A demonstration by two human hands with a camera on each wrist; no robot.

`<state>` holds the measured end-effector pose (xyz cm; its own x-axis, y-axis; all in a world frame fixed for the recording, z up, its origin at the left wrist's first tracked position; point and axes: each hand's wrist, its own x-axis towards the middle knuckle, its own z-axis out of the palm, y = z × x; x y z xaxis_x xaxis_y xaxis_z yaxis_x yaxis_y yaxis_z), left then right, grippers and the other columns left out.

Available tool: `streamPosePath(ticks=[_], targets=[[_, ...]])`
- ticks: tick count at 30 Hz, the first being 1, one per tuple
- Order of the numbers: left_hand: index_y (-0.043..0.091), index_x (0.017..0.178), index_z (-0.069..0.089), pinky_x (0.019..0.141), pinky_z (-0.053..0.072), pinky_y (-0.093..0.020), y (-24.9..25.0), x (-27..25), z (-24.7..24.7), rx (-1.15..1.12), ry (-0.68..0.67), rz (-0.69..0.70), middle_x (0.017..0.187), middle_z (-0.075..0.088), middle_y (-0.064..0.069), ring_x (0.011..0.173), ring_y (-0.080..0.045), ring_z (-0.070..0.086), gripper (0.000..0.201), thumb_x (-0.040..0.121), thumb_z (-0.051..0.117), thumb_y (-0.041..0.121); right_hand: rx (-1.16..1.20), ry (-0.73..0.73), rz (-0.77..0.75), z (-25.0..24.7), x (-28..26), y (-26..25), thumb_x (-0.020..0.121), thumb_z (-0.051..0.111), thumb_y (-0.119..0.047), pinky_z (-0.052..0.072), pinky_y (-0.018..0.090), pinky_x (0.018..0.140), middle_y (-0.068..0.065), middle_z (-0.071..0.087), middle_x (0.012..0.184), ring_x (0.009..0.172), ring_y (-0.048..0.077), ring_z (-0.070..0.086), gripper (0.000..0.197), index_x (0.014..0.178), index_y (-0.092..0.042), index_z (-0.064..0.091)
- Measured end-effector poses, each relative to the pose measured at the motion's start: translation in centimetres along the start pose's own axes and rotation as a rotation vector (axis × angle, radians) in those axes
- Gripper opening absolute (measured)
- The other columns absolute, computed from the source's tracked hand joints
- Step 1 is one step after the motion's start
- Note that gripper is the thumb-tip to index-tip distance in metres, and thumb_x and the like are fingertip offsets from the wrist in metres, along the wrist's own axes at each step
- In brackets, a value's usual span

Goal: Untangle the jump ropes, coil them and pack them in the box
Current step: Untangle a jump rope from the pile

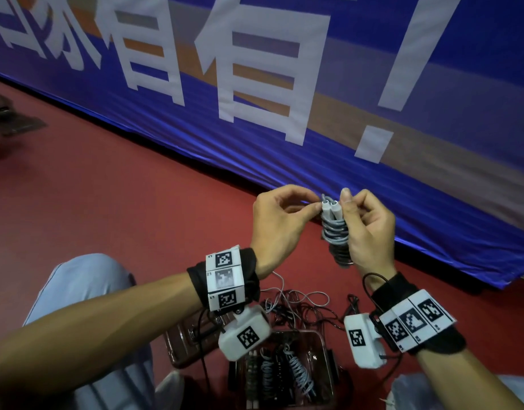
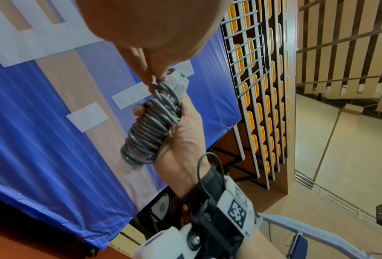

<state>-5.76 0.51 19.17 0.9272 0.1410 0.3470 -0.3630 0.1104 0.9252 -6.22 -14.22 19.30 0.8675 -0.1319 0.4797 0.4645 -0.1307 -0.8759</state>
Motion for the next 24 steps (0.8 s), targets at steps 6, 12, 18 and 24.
streamPosePath(ticks=[6,12,18,24], targets=[[0.004,0.09,0.078,0.081,0.059,-0.031,-1.0,-0.2,-0.2,0.042,-0.093,-0.039,0.084,0.077,-0.004,0.081,-0.018,0.075,0.006,0.085,0.077,0.003,-0.084,0.081,-0.021,0.1,-0.4,0.6,0.101,0.064,-0.023,0.042,0.018,0.054,-0.012,0.057,0.057,0.053,0.002,0.051,0.038,0.068,-0.007,0.056],[0.003,0.102,0.075,0.094,0.056,-0.03,-0.4,0.3,-0.5,0.061,-0.346,-0.194,0.099,0.077,-0.006,0.097,-0.016,0.073,0.017,0.088,0.077,0.012,-0.132,0.148,-0.039,-0.5,-0.2,0.8,0.102,0.062,-0.028,0.036,0.019,0.047,0.004,0.05,0.053,0.047,0.004,0.043,0.048,0.066,0.003,0.055],[-0.004,0.099,0.07,0.087,0.055,-0.025,-0.8,0.9,-0.9,-0.064,-0.407,-0.341,0.094,0.076,-0.012,0.088,-0.019,0.072,0.022,0.082,0.081,0.007,-0.157,0.112,-0.036,-0.1,-0.4,0.4,0.106,0.055,-0.027,0.031,0.018,0.047,-0.001,0.037,0.048,0.046,0.006,0.034,0.056,0.059,0.0,0.044],[-0.002,0.089,0.07,0.073,0.054,-0.021,-1.4,0.7,-0.7,-0.134,-0.387,-0.316,0.081,0.071,-0.01,0.07,-0.014,0.065,0.01,0.083,0.077,0.0,-0.077,0.055,0.127,0.6,-0.7,0.9,0.11,0.042,-0.036,0.036,0.037,0.047,0.002,0.044,0.054,0.049,0.016,0.04,0.057,0.066,0.0,0.044]])
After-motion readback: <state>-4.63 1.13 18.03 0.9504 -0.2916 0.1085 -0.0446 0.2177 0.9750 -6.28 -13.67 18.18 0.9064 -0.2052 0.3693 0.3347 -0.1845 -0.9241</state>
